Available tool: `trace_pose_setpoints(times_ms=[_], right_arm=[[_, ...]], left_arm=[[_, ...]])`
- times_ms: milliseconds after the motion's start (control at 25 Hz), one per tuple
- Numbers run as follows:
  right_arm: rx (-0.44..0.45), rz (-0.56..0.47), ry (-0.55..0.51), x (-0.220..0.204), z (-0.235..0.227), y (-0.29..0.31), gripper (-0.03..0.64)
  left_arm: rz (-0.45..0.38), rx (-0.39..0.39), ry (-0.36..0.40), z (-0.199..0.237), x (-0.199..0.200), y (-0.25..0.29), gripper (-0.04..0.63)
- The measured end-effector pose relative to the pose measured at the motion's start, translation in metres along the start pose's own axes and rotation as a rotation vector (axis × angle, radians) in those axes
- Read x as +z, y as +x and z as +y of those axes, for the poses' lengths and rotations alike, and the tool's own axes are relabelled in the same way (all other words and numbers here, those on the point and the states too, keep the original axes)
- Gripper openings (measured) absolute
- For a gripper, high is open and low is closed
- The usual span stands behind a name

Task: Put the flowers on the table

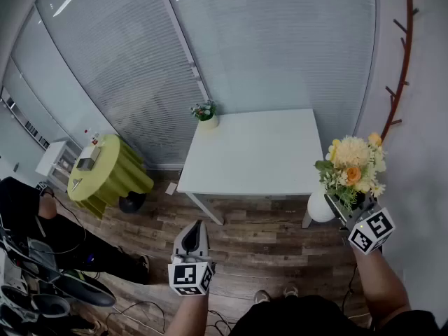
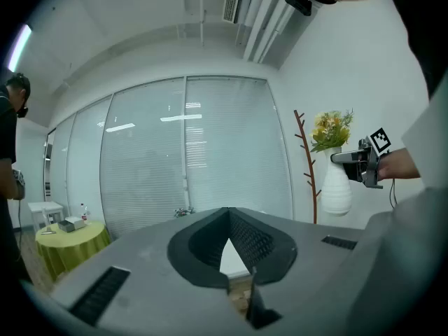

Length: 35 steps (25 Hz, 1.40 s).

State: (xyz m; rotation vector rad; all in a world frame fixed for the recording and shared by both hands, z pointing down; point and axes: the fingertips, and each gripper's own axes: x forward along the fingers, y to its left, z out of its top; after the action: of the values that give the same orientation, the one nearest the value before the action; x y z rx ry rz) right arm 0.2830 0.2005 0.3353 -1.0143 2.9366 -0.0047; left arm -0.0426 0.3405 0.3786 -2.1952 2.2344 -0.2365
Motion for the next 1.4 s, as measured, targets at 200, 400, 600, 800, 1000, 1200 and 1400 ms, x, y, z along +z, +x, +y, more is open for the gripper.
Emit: trace_pose_setpoints(times_ms=[200,400,600,800,1000,1200,1400], right_arm=[[0.001,-0.001,0.0,-0.003,-0.005,-0.001,0.255],[0.011,-0.001,0.003,-0.006,-0.018,0.0,0.255],[0.041,-0.037,0.043,0.001,-0.038,0.0,0.255],[0.039,-0.029,-0.014,-0.003,-0.063,0.002,0.255],[0.024,-0.02,0.023,-0.015,-0.076,0.009,0.255],[0.001,-0.018,0.01,-0.022,-0.084,0.024,0.255],[-0.021,-0.011,-0.01,-0.02,-0.093,0.048,0.255]], left_arm=[[0.002,0.0,0.0,-0.005,-0.002,0.003,0.005],[0.006,0.008,0.004,-0.012,-0.001,0.012,0.004],[0.013,0.019,0.019,-0.022,0.005,0.025,0.004],[0.027,0.04,0.016,-0.036,0.003,0.039,0.005],[0.048,0.03,0.026,-0.034,-0.003,0.054,0.005],[0.037,0.003,0.027,-0.025,-0.01,0.082,0.004],[0.023,-0.015,0.009,-0.005,-0.017,0.12,0.005]])
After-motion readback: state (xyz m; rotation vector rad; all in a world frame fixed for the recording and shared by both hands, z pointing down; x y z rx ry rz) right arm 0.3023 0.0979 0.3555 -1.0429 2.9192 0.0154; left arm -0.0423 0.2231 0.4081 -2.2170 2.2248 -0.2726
